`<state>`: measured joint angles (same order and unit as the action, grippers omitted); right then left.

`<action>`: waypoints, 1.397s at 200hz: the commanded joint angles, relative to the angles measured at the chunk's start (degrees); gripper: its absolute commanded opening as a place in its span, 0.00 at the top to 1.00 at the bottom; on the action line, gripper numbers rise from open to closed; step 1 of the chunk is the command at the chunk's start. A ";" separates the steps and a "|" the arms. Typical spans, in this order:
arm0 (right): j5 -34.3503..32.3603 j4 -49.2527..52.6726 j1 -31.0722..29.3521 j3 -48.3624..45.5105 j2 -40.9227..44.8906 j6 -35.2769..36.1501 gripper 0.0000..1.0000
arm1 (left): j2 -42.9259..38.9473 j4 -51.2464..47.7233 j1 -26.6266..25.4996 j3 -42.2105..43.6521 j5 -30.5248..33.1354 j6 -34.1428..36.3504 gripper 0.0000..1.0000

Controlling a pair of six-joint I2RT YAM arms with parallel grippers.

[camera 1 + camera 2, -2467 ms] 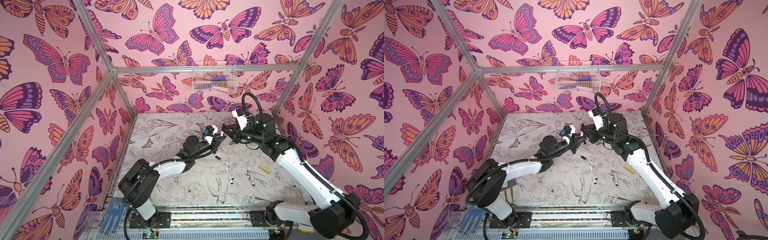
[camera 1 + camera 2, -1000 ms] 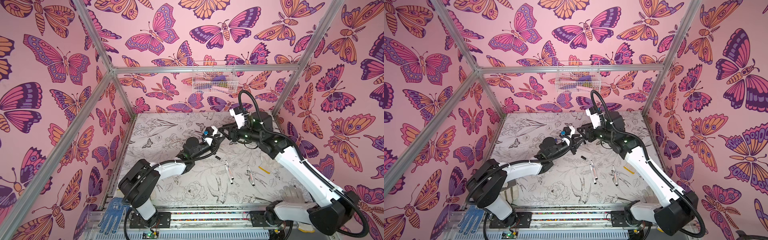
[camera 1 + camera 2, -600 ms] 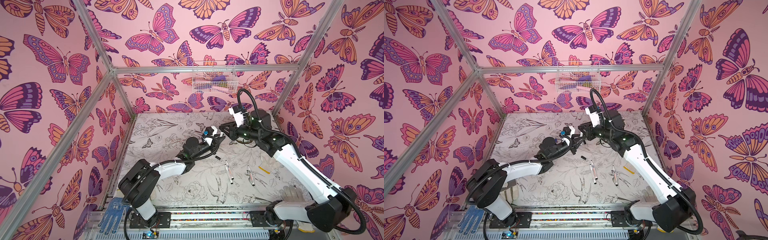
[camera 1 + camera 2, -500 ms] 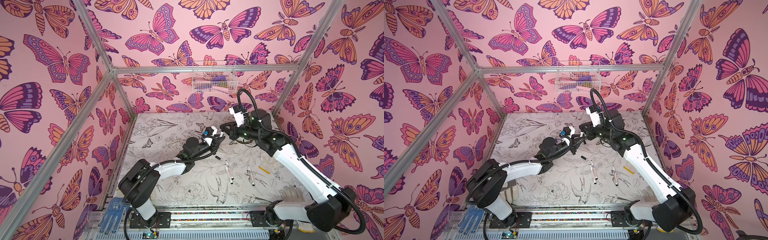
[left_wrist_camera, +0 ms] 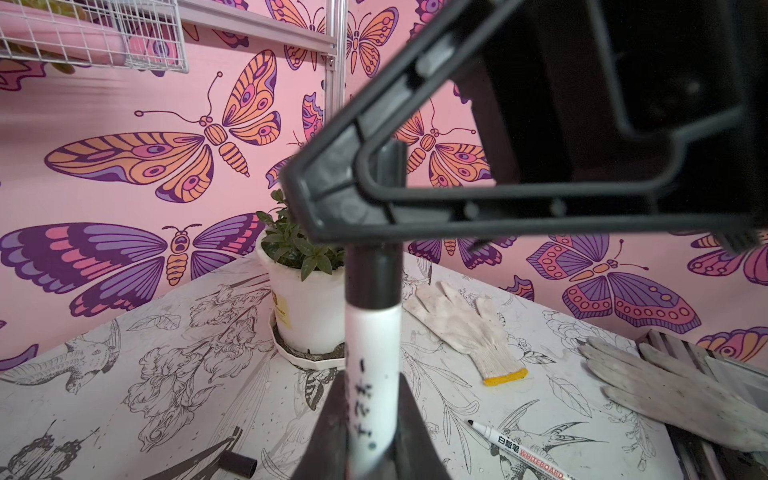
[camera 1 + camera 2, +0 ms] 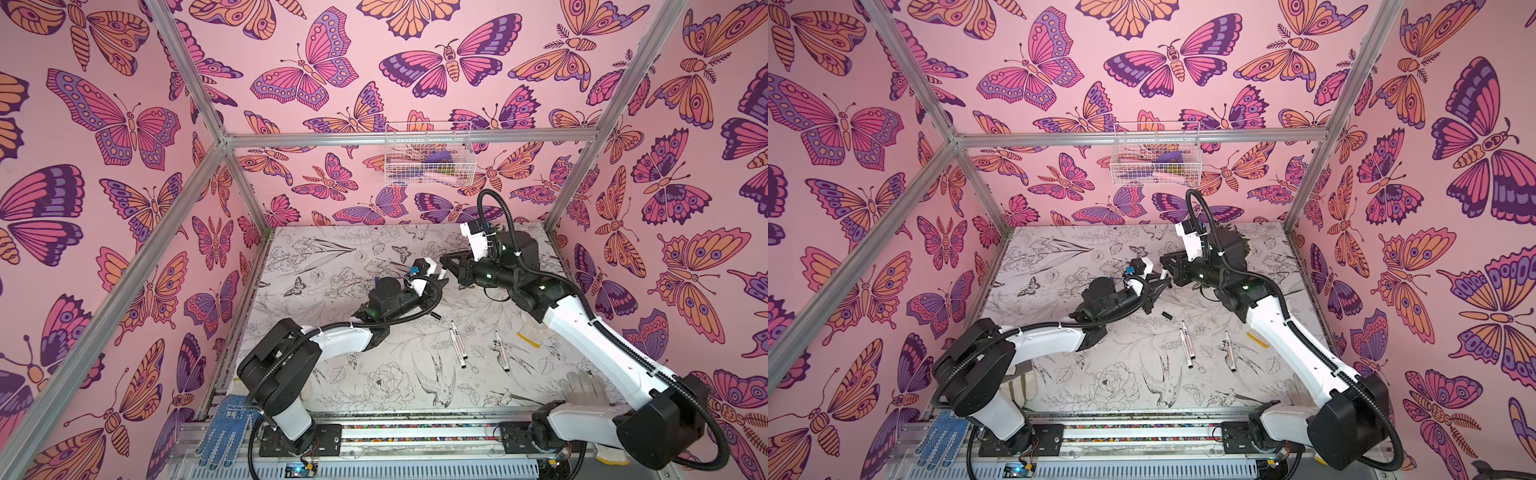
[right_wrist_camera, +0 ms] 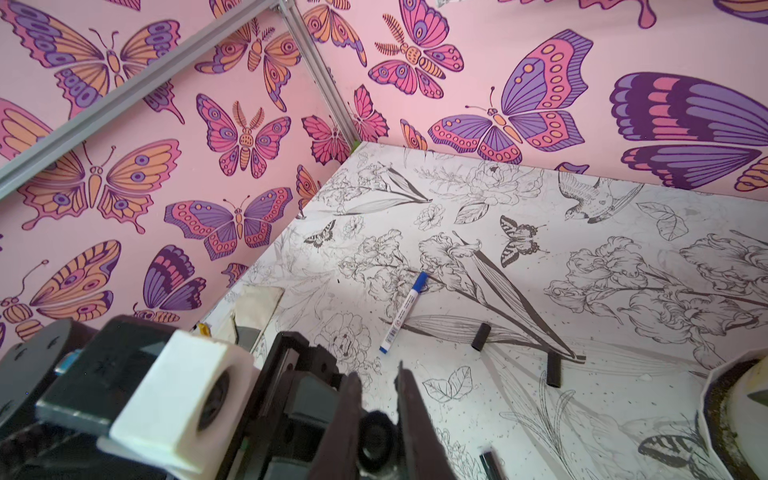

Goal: Insert the pens into the pen caps

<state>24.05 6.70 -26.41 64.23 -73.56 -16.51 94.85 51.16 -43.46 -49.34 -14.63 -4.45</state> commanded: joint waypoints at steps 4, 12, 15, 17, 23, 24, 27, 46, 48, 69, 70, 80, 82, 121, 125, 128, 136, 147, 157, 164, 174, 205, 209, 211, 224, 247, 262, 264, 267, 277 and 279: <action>6.38 9.15 -3.44 -7.54 -1.92 -5.81 1.00 | -3.01 10.54 0.38 -3.21 6.52 0.01 1.00; 5.95 8.46 -4.00 -9.00 -2.35 -6.72 1.00 | -2.96 10.61 0.44 -3.38 7.03 -0.48 1.00; 5.83 8.12 -4.26 -9.38 -2.44 -7.03 1.00 | -2.92 10.63 0.40 -3.39 7.22 -0.69 1.00; 5.76 8.01 -4.39 -9.80 -2.53 -7.22 1.00 | -2.92 10.70 0.35 -3.39 7.31 -0.79 1.00; 5.59 7.45 -4.87 -10.70 -2.81 -7.79 1.00 | -2.92 10.80 0.40 -3.35 7.50 -1.06 1.00; 5.58 7.32 -4.96 -10.83 -2.82 -7.90 1.00 | -2.92 10.80 0.40 -3.37 7.55 -1.07 1.00; 5.49 7.06 -5.22 -11.34 -2.94 -8.16 1.00 | -2.89 10.88 0.40 -3.47 7.60 -1.15 1.00; 4.04 7.17 -6.79 -13.04 -3.80 -8.06 1.00 | -2.56 10.83 0.40 -3.87 8.19 -0.53 1.00; 3.91 7.36 -6.87 -13.13 -3.90 -7.91 1.00 | -2.56 10.81 0.35 -3.95 8.32 -0.44 1.00; 2.93 9.04 -6.98 -13.78 -5.19 -6.94 1.00 | -2.74 10.76 0.40 -4.57 9.97 0.71 1.00; 2.93 9.08 -6.94 -13.78 -5.28 -6.90 1.00 | -2.74 10.78 0.40 -4.60 10.06 0.78 1.00; 2.84 9.94 -6.96 -13.87 -6.14 -6.86 1.00 | -2.82 10.73 0.40 -4.99 10.92 1.51 1.00; 2.80 10.18 -6.98 -13.78 -6.37 -6.75 1.00 | -2.89 10.72 0.40 -5.09 11.20 1.65 1.00; 2.02 15.44 -6.35 -11.82 -11.10 -6.83 1.00 | -3.14 11.23 0.65 -6.03 14.93 2.85 1.00; 2.26 15.89 -5.95 -11.53 -11.64 -7.03 1.00 | -3.18 11.25 0.66 -6.03 15.27 2.67 1.00; 2.72 15.97 -5.62 -11.50 -12.02 -7.30 1.00 | -3.23 11.25 0.74 -6.03 15.47 2.48 1.00; 4.11 15.64 -4.39 -11.57 -12.90 -8.30 1.00 | -3.26 11.36 0.88 -5.94 15.82 1.78 1.00; 6.38 15.38 -2.44 -11.57 -13.95 -9.54 1.00 | -3.42 11.27 0.92 -5.77 15.48 1.90 1.00; 9.38 14.89 -0.86 -11.56 -14.73 -10.39 1.00 | -3.35 11.03 0.92 -5.61 15.12 1.88 1.00; 12.06 14.23 -0.13 -11.46 -15.34 -10.68 1.00 | -3.33 10.98 0.92 -5.46 15.01 1.66 1.00; 16.35 14.57 0.38 -10.90 -16.09 -9.90 1.00 | -3.31 10.86 0.88 -5.28 14.53 1.63 1.00; 20.68 20.09 -0.33 -8.06 -20.58 -5.35 1.00 | -2.72 10.24 0.75 -5.36 13.10 0.83 1.00; 20.76 20.53 -0.60 -8.06 -20.86 -4.74 1.00 | -2.65 10.22 0.75 -5.53 13.18 0.43 1.00; 20.73 20.79 -0.69 -8.02 -20.95 -4.47 1.00 | -2.54 10.20 0.75 -5.62 13.22 0.23 1.00; 19.44 23.18 -1.47 -7.35 -21.78 -2.61 1.00 | -1.74 10.51 0.84 -6.46 12.99 -0.27 1.00; 14.49 26.41 -2.93 -6.15 -22.49 -0.73 1.00 | -0.51 11.80 2.01 -8.24 11.46 -3.97 1.00; 13.13 27.16 -3.56 -5.87 -22.33 -0.11 1.00 | 0.18 14.86 5.13 -9.04 7.90 -11.74 1.00; 13.12 27.19 -3.56 -5.87 -22.33 -0.10 1.00 | 0.28 15.42 5.64 -9.20 7.17 -13.09 1.00; 13.12 27.14 -3.56 -5.91 -22.32 -0.10 1.00 | 0.55 16.38 6.56 -9.44 5.99 -15.16 1.00; 13.12 27.49 -3.56 -5.88 -22.46 0.13 1.00 | 1.41 19.66 9.18 -10.33 2.26 -21.97 1.00; 13.12 27.56 -3.56 -5.87 -22.43 0.22 1.00 | 1.53 20.27 9.69 -10.58 1.61 -23.18 1.00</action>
<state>31.27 7.29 -24.51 63.86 -91.94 -19.64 98.96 32.77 -41.69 -49.15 -10.41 -10.90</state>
